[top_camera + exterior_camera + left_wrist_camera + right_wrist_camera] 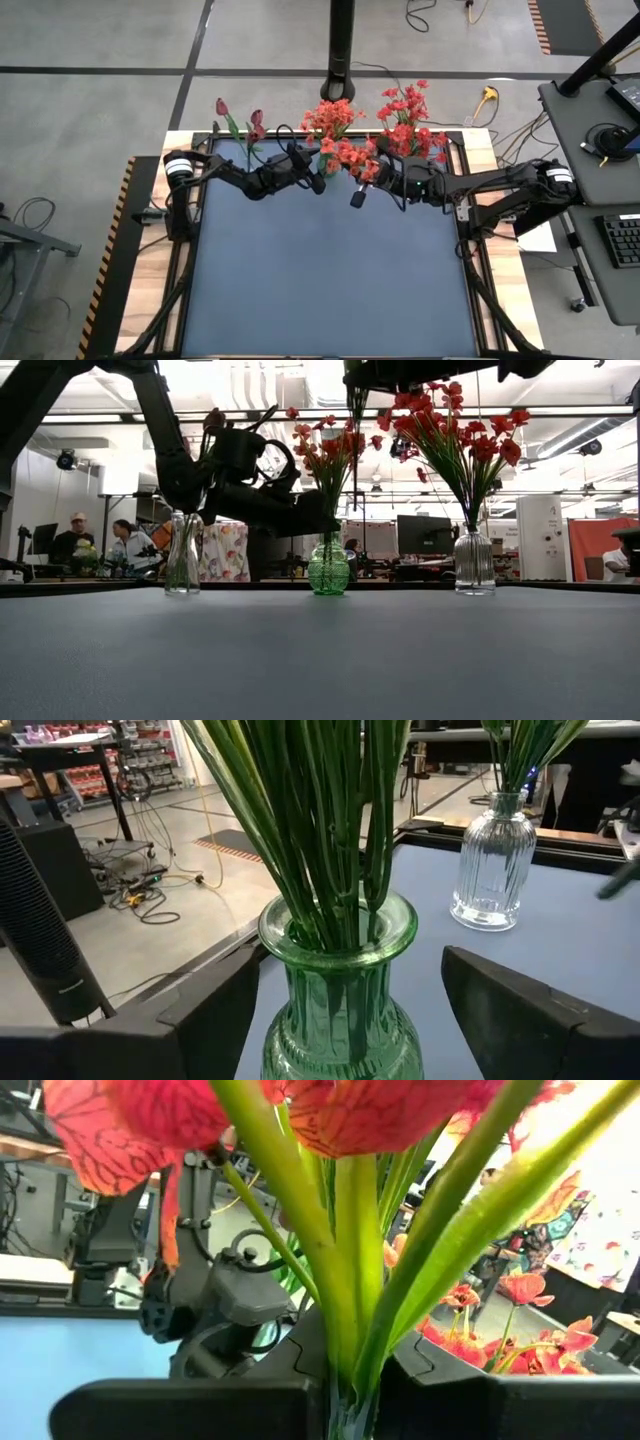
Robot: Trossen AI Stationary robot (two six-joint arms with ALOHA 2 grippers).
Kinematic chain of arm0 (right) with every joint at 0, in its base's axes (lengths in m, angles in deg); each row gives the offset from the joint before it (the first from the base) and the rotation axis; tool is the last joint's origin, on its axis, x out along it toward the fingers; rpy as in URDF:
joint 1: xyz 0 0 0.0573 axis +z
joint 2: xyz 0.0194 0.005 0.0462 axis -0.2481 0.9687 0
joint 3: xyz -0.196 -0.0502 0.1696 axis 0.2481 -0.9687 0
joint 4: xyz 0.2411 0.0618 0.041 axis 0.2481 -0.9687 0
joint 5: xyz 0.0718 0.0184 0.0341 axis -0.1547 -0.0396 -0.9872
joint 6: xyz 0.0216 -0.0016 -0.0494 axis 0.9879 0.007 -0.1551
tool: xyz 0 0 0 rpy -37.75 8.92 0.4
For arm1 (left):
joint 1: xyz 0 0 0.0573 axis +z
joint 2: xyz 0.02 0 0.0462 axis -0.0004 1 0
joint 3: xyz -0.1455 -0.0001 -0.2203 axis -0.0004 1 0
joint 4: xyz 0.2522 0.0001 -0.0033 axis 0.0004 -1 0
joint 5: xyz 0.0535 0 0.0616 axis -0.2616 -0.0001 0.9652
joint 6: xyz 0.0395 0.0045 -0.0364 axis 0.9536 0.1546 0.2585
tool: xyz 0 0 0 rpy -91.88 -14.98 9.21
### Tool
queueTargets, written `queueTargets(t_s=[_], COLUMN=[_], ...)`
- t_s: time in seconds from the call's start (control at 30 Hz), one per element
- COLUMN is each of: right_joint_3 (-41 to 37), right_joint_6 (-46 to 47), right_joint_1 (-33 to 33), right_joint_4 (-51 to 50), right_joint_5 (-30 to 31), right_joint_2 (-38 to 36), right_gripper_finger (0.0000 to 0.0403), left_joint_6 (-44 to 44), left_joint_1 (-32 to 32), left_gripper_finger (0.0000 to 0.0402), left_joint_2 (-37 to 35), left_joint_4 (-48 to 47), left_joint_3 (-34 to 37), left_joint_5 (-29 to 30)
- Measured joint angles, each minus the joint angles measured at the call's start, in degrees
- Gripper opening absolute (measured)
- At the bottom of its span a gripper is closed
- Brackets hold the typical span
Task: Sort flowers into vase by color
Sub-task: Put the orange flowers into the green vase
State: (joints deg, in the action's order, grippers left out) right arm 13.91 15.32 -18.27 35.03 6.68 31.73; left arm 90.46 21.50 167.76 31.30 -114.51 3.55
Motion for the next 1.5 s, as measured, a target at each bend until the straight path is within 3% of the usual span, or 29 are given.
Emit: queueTargets(t_s=[0.2, 0.7, 1.5], right_joint_3=[2.2, 7.0, 9.4], right_joint_6=[0.0, 0.7, -1.4], right_joint_1=[-1.2, -5.7, -8.5], right_joint_4=[0.1, 0.5, 0.5], right_joint_5=[-0.2, -7.3, -7.5], right_joint_2=[1.9, 8.3, 9.9], right_gripper_finger=[0.0029, 0.0029, 0.0029], left_joint_6=[0.0, 0.0, 0.0], left_joint_1=[0.0, 0.0, 0.0], left_gripper_finger=[0.0278, 0.0256, 0.0206], left_joint_2=[0.0, 0.0, 0.0], left_joint_4=[-0.1, -0.7, -1.5], left_joint_3=[0.0, 0.1, 0.1], left_joint_5=[0.0, 0.0, 0.1])
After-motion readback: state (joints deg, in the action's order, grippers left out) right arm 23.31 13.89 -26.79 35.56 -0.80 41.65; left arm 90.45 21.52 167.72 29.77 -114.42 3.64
